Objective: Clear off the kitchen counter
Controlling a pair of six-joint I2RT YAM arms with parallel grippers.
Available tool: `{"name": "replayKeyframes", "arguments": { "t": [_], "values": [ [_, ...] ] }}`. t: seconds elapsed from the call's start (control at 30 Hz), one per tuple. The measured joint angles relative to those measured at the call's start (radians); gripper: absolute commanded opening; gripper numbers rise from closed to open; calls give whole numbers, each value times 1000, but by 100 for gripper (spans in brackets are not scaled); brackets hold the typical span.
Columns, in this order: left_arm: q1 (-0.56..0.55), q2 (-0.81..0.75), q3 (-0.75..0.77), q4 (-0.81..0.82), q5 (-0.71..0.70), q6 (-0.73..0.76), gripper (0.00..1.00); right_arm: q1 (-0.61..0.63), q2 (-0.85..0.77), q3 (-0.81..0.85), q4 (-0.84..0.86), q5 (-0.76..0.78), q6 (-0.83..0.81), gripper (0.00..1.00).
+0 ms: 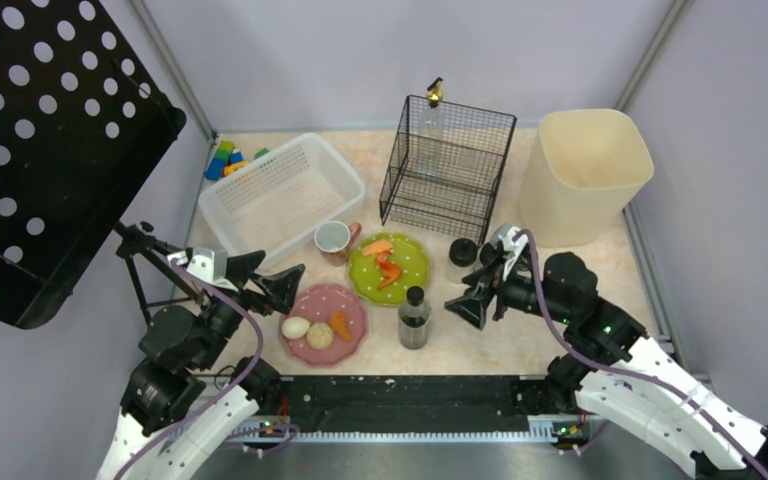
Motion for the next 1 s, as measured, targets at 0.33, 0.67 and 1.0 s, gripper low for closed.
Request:
{"name": "replayKeyframes", "arguments": {
  "t": [0.33,0.67,1.0],
  "values": [
    [1,-2,0,0,10,0,93,256,43,-18,31,96,-13,73],
    [1,-5,-1,0,11,0,93,402,87,-61,164,302,-99,73],
    [1,-5,-2,0,11,0,93,422,177,-70,328,358,-155,72]
  ]
}}
